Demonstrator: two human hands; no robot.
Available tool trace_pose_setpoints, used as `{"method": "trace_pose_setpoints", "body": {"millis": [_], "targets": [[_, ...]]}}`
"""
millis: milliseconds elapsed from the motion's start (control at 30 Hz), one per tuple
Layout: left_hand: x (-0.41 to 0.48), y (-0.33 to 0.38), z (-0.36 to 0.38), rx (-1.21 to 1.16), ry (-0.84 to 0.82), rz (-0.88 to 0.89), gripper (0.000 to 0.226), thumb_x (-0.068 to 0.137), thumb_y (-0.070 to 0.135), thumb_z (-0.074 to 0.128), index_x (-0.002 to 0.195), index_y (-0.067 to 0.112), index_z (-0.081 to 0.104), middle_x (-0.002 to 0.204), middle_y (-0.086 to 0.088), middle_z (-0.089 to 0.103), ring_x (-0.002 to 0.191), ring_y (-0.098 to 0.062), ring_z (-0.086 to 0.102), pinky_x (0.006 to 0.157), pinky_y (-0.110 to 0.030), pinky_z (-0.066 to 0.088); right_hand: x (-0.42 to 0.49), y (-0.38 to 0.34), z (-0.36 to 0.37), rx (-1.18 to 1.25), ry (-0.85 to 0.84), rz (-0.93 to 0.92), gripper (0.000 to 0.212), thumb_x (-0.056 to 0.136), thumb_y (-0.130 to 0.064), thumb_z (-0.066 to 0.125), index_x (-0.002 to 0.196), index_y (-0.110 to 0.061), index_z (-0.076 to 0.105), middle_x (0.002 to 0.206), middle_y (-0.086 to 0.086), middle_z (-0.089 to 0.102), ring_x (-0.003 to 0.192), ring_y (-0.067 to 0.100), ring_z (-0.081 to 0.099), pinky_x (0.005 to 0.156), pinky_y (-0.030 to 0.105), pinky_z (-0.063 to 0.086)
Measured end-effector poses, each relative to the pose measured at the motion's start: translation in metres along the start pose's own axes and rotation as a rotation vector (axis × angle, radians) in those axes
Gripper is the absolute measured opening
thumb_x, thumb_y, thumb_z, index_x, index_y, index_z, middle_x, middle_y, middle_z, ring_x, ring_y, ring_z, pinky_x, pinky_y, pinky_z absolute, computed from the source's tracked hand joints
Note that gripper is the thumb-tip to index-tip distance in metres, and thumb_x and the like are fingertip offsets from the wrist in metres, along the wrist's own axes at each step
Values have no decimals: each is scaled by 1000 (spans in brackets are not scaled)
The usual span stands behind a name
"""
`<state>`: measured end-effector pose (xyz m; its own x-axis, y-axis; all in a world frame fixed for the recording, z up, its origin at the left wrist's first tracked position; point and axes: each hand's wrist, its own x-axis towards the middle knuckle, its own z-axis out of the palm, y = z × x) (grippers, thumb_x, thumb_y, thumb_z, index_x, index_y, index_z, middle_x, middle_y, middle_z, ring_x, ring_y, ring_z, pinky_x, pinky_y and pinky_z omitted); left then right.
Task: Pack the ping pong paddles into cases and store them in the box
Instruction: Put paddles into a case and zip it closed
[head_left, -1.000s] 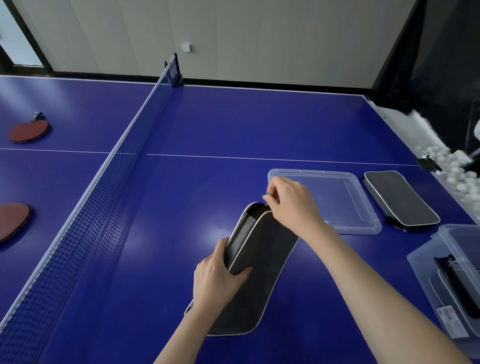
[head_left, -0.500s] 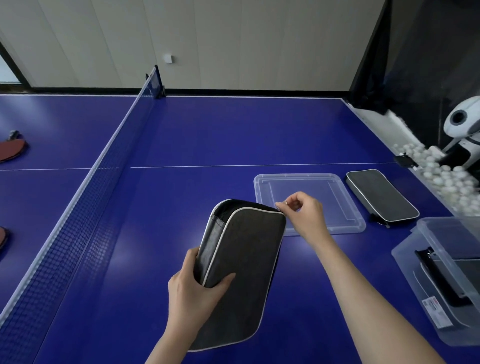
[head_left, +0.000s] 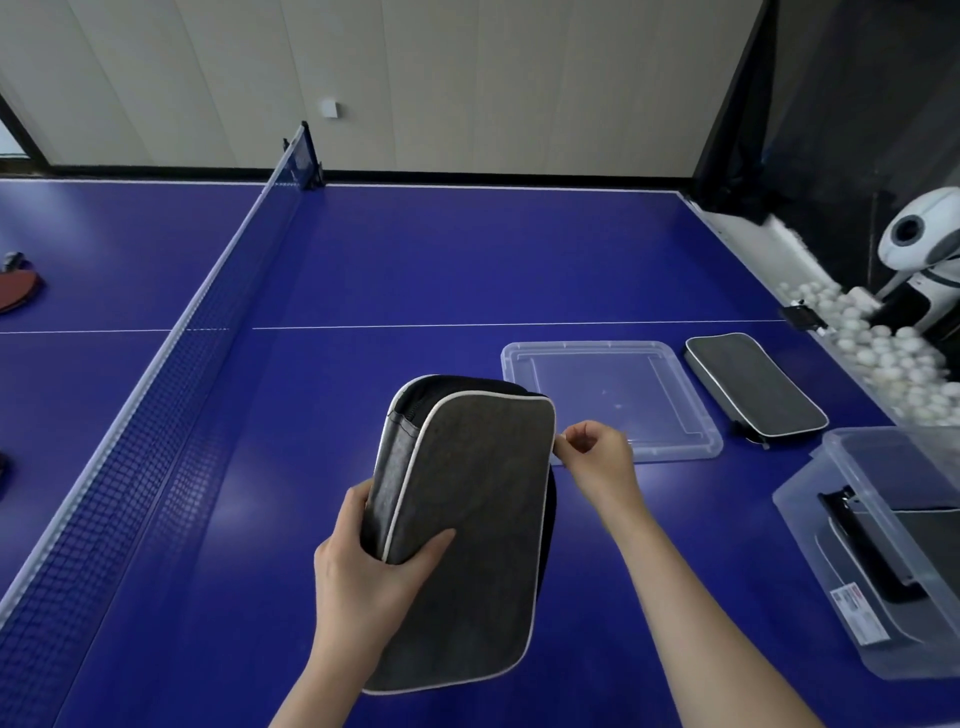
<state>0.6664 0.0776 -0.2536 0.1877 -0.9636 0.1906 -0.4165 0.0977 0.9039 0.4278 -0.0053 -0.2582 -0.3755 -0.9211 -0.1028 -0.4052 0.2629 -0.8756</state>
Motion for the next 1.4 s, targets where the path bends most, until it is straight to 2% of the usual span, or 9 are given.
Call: {"method": "trace_pose_setpoints", "body": {"millis": [300, 500, 633, 767, 867, 1033, 1167, 1267, 1400], "targets": [[8, 4, 8, -133, 64, -51, 56, 57, 38, 88, 100, 38, 53, 94, 24, 62, 87, 6, 59, 66, -19, 45, -25, 8, 21, 63, 129, 36, 18, 85, -17, 68, 70, -12, 59, 65, -3, 59, 61, 9, 54, 54, 18, 42], [18, 14, 9, -266, 106, -70, 62, 51, 54, 83, 104, 41, 53, 100, 23, 63, 92, 4, 61, 70, -19, 49, -42, 24, 25, 70, 107, 73, 15, 85, -17, 69, 76, -7, 62, 69, 2, 62, 65, 13, 57, 58, 20, 44], [34, 15, 7, -388, 151, -99, 60, 53, 49, 87, 103, 40, 55, 102, 19, 66, 93, 1, 65, 72, -21, 53, -57, 41, 26, 76, 145, 60, 17, 83, -17, 71, 72, -11, 59, 66, 0, 61, 62, 10, 55, 55, 16, 42], [49, 11, 9, -510, 170, -173, 51, 54, 43, 89, 95, 38, 60, 99, 14, 70, 87, -4, 68, 63, -16, 55, -57, 40, 20, 140, 205, 57, 19, 82, -20, 72, 68, -15, 59, 63, -4, 62, 57, 4, 55, 56, 21, 44], [61, 5, 12, -615, 126, -286, 51, 52, 41, 90, 95, 35, 62, 98, 10, 72, 85, -9, 71, 62, -21, 56, -53, 31, 15, 224, 223, 41, 17, 81, -14, 72, 70, -13, 58, 63, -2, 62, 57, 8, 54, 60, 28, 46], [84, 0, 11, -699, 37, -421, 54, 50, 37, 91, 97, 30, 65, 96, 5, 74, 85, -16, 73, 62, -28, 58, -50, 15, 5, 285, 153, -94, 17, 83, -3, 66, 84, -20, 64, 64, -3, 64, 59, 10, 56, 59, 23, 46], [101, -1, 7, -785, 34, -513, 62, 53, 31, 91, 107, 19, 62, 96, -1, 75, 83, -20, 73, 60, -32, 58, -51, 13, -5, 138, 89, -285, 4, 83, -10, 72, 83, -13, 74, 69, -8, 69, 65, 5, 59, 64, 13, 45], [109, -1, 7, -796, 16, -549, 61, 57, 27, 90, 110, 16, 61, 103, -6, 73, 85, -22, 73, 63, -35, 58, -50, 11, -10, -14, 135, -473, 4, 81, -7, 74, 84, -7, 74, 70, -6, 68, 68, 5, 59, 64, 8, 43], [112, 1, 10, -822, 9, -590, 71, 55, 26, 91, 117, 13, 59, 108, -9, 71, 88, -24, 73, 65, -37, 58, -46, 12, -12, -197, 256, -684, 6, 79, -4, 75, 78, -4, 68, 71, 1, 68, 64, 18, 60, 60, 24, 47]]}}
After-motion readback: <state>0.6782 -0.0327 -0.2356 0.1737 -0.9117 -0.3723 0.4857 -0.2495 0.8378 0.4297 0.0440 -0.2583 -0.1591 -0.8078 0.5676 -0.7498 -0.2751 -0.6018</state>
